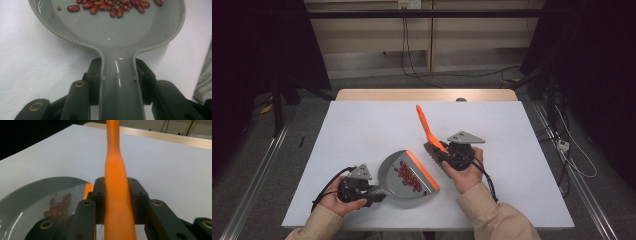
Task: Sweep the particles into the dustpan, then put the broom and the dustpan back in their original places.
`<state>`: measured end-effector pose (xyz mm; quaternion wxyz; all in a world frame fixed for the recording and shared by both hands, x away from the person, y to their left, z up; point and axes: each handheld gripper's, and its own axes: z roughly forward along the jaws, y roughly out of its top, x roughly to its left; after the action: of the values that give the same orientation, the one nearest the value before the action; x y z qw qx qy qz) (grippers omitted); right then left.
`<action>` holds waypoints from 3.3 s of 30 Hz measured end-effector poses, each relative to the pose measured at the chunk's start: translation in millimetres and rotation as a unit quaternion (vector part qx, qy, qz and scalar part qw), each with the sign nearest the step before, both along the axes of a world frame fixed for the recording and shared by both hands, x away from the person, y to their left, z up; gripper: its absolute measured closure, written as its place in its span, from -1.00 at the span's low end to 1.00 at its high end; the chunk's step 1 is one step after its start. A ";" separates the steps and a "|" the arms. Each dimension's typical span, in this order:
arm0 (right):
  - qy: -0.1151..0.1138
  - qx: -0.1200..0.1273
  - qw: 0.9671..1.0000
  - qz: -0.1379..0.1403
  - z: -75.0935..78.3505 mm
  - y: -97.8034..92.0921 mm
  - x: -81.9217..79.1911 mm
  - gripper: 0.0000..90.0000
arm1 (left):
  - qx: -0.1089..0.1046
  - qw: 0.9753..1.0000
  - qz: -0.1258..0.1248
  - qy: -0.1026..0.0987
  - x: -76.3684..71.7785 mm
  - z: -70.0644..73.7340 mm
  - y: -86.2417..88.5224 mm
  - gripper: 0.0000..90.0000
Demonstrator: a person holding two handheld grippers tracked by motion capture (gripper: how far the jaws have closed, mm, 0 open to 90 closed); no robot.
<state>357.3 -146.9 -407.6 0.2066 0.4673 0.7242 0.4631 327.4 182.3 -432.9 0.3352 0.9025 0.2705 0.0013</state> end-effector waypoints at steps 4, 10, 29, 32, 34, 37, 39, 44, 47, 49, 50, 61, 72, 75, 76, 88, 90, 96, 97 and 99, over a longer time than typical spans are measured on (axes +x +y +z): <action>0.001 -0.009 1.000 -0.017 -1.6 -18.2 2.1 0.58 | -0.008 1.000 0.019 -0.004 1.3 1.2 5.3 0.40; 0.004 -0.013 0.999 -0.038 -4.8 -38.8 3.6 0.58 | -0.014 0.998 0.055 -0.014 2.8 4.2 9.8 0.40; 0.005 -0.021 0.997 -0.077 -7.5 -77.3 0.8 0.58 | -0.031 0.985 0.167 -0.032 21.7 5.9 28.2 0.40; 0.006 -0.020 0.996 -0.081 -7.8 -81.9 0.4 0.58 | -0.030 0.982 0.185 -0.030 24.7 4.4 30.5 0.40; 0.005 -0.023 0.996 -0.082 -7.7 -83.9 0.0 0.58 | -0.021 0.980 0.196 -0.029 26.4 4.0 31.8 0.40; 0.003 -0.026 0.996 -0.083 -7.0 -86.0 -0.8 0.58 | -0.019 0.976 0.214 -0.031 29.2 1.4 33.6 0.40; 0.002 -0.029 0.996 -0.084 -6.7 -87.6 -0.9 0.58 | -0.015 0.974 0.225 -0.031 30.8 0.6 35.3 0.40; 0.002 -0.029 0.995 -0.093 -5.9 -94.4 -0.9 0.58 | -0.015 0.968 0.248 -0.030 34.1 -0.1 41.5 0.40; 0.001 -0.029 0.995 -0.099 -5.0 -99.5 -0.8 0.58 | -0.015 0.964 0.263 -0.033 35.3 -1.4 41.9 0.40; 0.002 -0.030 0.994 -0.103 -4.8 -103.2 -0.6 0.58 | -0.011 0.963 0.268 -0.030 36.3 -1.9 42.4 0.40; 0.001 -0.031 0.994 -0.106 -4.9 -105.3 -0.5 0.58 | -0.009 0.962 0.271 -0.032 37.1 -2.7 42.5 0.40; 0.003 -0.038 0.991 -0.127 -6.1 -122.9 1.8 0.58 | -0.002 0.956 0.291 -0.030 40.7 -5.1 43.6 0.40; 0.004 -0.045 0.989 -0.143 -8.0 -137.2 1.1 0.58 | 0.002 0.952 0.303 -0.033 41.7 -5.8 44.0 0.40; 0.004 -0.048 0.988 -0.149 -8.7 -141.0 1.3 0.58 | 0.003 0.951 0.308 -0.033 42.0 -6.1 44.1 0.40; 0.004 -0.051 0.987 -0.151 -9.0 -142.3 1.4 0.58 | 0.003 0.950 0.311 -0.033 42.1 -6.3 44.2 0.40; 0.006 -0.098 0.979 -0.180 -14.8 -159.3 4.2 0.58 | 0.001 0.946 0.322 -0.028 43.3 -10.1 44.4 0.39; 0.010 -0.105 0.978 -0.183 -18.3 -160.1 4.2 0.58 | -0.002 0.947 0.320 -0.028 42.4 -10.1 43.5 0.39; 0.006 -0.097 0.979 -0.180 -21.6 -153.7 2.8 0.57 | -0.020 0.951 0.308 -0.028 38.1 -7.5 37.2 0.29; 0.007 -0.093 0.979 -0.180 -21.9 -152.5 2.6 0.57 | -0.023 0.951 0.307 -0.027 37.9 -7.6 36.5 0.28; 0.007 -0.076 0.980 -0.182 -22.9 -150.5 2.1 0.54 | -0.027 0.952 0.305 -0.026 37.7 -7.6 35.9 0.25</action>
<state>359.4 -297.4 -430.5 0.3172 0.5774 0.6615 0.3585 365.1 218.1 -440.5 0.3503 0.7674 0.5236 0.1193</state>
